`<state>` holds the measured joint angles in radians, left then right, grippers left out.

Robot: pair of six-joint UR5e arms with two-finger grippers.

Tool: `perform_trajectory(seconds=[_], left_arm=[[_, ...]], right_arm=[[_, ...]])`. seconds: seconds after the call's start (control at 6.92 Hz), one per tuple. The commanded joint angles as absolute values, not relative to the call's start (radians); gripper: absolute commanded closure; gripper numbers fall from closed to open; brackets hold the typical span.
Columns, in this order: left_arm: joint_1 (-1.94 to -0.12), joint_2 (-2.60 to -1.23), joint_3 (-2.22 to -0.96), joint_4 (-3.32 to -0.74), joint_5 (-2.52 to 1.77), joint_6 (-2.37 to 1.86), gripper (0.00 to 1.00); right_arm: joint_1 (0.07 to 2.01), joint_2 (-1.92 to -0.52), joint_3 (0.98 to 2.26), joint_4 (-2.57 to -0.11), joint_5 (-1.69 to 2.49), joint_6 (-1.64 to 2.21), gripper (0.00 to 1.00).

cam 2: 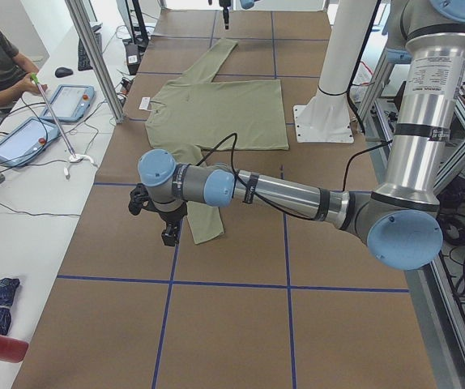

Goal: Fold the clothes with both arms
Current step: 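Move the right gripper toward the cuff of the sleeve nearest it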

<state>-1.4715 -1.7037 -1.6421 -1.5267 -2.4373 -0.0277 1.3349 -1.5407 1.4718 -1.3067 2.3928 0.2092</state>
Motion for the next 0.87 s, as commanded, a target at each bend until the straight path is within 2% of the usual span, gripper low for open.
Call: perform_trajectory(seconds=[0.0,0.29,0.43,0.72], left_arm=[[-1.468,-1.704,-1.646,-1.543,-2.439,-0.031,0.0],[-1.466,-1.704,-1.646,-1.542,-2.467,-0.032,0.0],[-1.466,-1.704,-1.644,-1.542,-2.467,-0.031,0.0],[-1.466,-1.704,-1.644,-1.542,-2.465,-0.031,0.0]], right_arm=[[1.328,-1.433,1.246,-1.208,2.391,0.225,0.0],[1.328,-1.446,1.191,-1.091,2.39,0.369,0.02],[1.328,-1.447,1.11,-1.001,2.39,0.468,0.12],[1.327,-1.447,1.078,-0.951,2.387,0.523,0.16]])
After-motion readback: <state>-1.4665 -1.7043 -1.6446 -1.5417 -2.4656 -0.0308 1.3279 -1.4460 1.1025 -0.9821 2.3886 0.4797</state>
